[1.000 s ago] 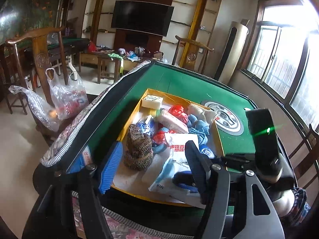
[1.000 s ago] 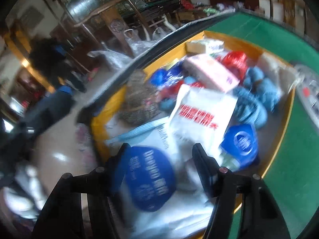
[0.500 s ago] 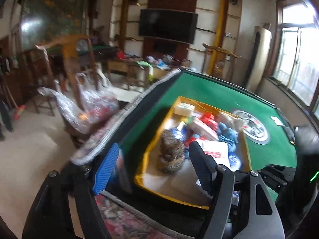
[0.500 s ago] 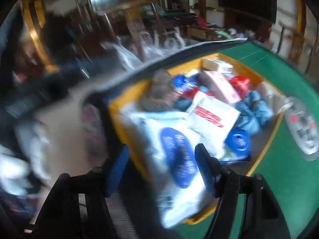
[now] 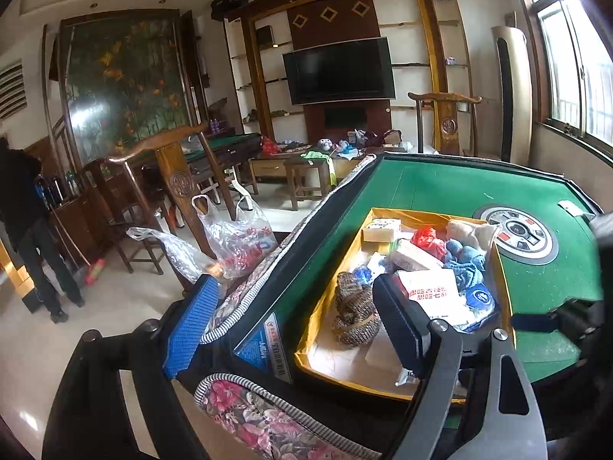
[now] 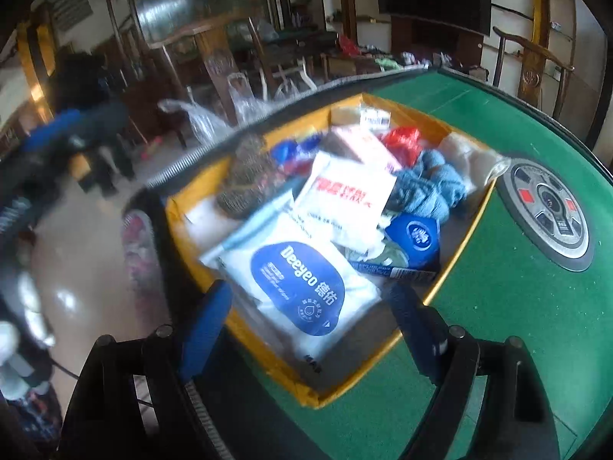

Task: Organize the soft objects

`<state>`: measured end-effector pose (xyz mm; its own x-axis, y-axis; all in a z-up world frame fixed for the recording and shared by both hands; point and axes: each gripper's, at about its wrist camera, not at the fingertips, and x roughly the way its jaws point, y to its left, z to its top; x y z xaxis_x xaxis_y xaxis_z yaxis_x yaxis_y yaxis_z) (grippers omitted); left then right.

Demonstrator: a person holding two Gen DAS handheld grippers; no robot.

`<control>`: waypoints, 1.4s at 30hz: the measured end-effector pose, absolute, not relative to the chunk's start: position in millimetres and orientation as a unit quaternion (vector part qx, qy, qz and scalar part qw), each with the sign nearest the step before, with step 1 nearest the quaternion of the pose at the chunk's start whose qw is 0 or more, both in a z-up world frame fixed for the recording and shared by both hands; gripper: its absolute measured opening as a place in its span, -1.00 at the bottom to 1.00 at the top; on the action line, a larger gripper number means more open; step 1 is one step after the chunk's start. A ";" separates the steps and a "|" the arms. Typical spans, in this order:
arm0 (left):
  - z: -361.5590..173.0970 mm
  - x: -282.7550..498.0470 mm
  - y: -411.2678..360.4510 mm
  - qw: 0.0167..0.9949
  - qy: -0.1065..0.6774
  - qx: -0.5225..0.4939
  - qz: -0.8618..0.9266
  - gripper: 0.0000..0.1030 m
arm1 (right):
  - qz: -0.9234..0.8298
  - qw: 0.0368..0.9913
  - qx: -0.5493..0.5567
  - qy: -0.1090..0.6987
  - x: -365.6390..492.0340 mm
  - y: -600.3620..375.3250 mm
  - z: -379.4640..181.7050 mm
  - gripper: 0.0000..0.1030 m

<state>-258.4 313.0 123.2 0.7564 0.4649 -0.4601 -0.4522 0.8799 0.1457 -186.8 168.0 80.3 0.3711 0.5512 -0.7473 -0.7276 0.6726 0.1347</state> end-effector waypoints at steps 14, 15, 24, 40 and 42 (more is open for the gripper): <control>126.5 -257.9 291.7 0.936 0.262 0.020 0.235 0.62 | 0.365 0.835 -0.050 0.409 -184.2 123.4 81.2 0.58; 126.5 -257.9 291.1 0.936 0.262 0.020 0.234 0.62 | 0.365 0.835 -0.048 0.410 -183.7 121.3 80.9 0.58; 129.8 -264.9 286.4 0.940 0.239 0.017 0.243 0.62 | 0.364 0.839 -0.045 0.402 -188.0 116.1 82.6 0.58; 120.2 -287.7 279.8 0.927 0.252 -0.043 0.276 1.00 | 0.354 0.850 -0.043 0.387 -187.5 110.5 88.8 0.58; 115.5 -282.3 282.9 0.922 0.269 -0.051 0.273 1.00 | 0.354 0.850 -0.039 0.388 -185.9 108.8 88.1 0.58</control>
<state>-282.3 282.9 115.5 0.7062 0.4755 -0.5246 -0.5305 0.8461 0.0527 -185.9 108.9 88.1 0.4488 0.5705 -0.6878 -0.6318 0.7469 0.2072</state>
